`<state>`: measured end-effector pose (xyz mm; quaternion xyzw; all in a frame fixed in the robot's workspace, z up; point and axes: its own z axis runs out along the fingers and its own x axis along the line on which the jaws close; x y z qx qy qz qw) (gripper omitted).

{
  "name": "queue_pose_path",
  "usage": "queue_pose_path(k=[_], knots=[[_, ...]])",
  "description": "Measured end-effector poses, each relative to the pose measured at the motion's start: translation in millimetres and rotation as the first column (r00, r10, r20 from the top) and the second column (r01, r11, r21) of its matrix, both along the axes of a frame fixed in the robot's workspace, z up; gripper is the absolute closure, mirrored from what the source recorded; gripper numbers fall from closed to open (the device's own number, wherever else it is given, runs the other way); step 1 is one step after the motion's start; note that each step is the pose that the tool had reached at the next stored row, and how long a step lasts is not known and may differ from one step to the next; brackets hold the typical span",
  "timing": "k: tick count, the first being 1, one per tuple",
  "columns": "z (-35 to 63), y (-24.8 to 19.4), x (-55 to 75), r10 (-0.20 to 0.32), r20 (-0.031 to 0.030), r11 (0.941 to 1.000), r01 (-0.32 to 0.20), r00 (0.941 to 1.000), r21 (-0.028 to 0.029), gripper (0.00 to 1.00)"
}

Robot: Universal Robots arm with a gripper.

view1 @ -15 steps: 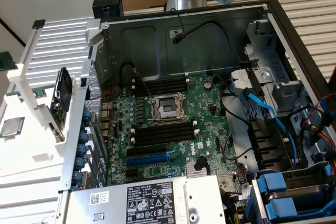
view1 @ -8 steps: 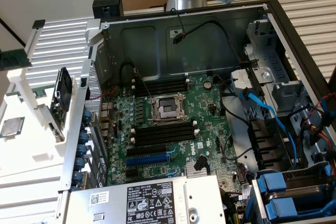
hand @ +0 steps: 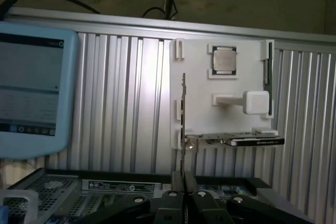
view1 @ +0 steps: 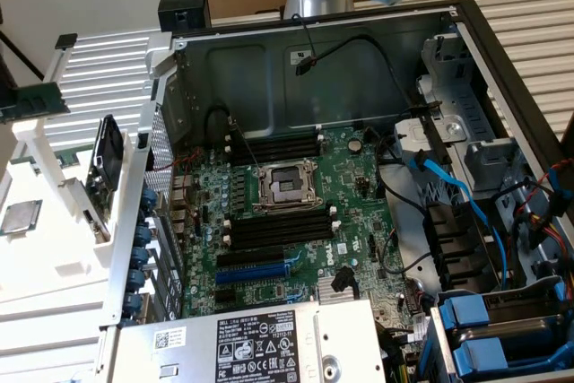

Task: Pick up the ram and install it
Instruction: 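Insert the ram into the slot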

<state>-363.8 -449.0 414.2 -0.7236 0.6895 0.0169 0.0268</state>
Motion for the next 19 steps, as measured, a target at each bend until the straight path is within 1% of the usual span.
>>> queue_pose_path(k=[4,8,9,10,12,14,15,16,19], knots=[[-0.1,0.0,15.4,0.000,0.0001,1.0000,0.000,1.0000,0.0001,0.87],[0.0,0.0,21.5,-0.001,0.0000,1.0000,0.001,1.0000,0.0002,0.87],[0.0,0.0,25.1,-0.001,0.0000,1.0000,0.001,1.0000,0.0003,0.87],[-0.1,0.0,34.1,0.000,0.0001,1.0000,0.000,1.0000,0.0003,0.87],[0.0,0.0,43.0,-0.001,0.0000,1.0000,0.001,1.0000,0.0002,0.87],[0.0,0.0,49.2,-0.001,0.0000,1.0000,0.001,1.0000,0.0003,0.87],[-0.1,0.4,52.3,-0.025,0.0000,0.9997,0.025,0.9997,0.0001,0.87],[-0.1,0.6,54.5,-0.051,0.0002,0.9987,0.051,0.9987,-0.0046,0.87],[-0.1,2.0,59.3,-0.054,0.0012,0.9983,0.054,0.9985,-0.0211,0.87]])
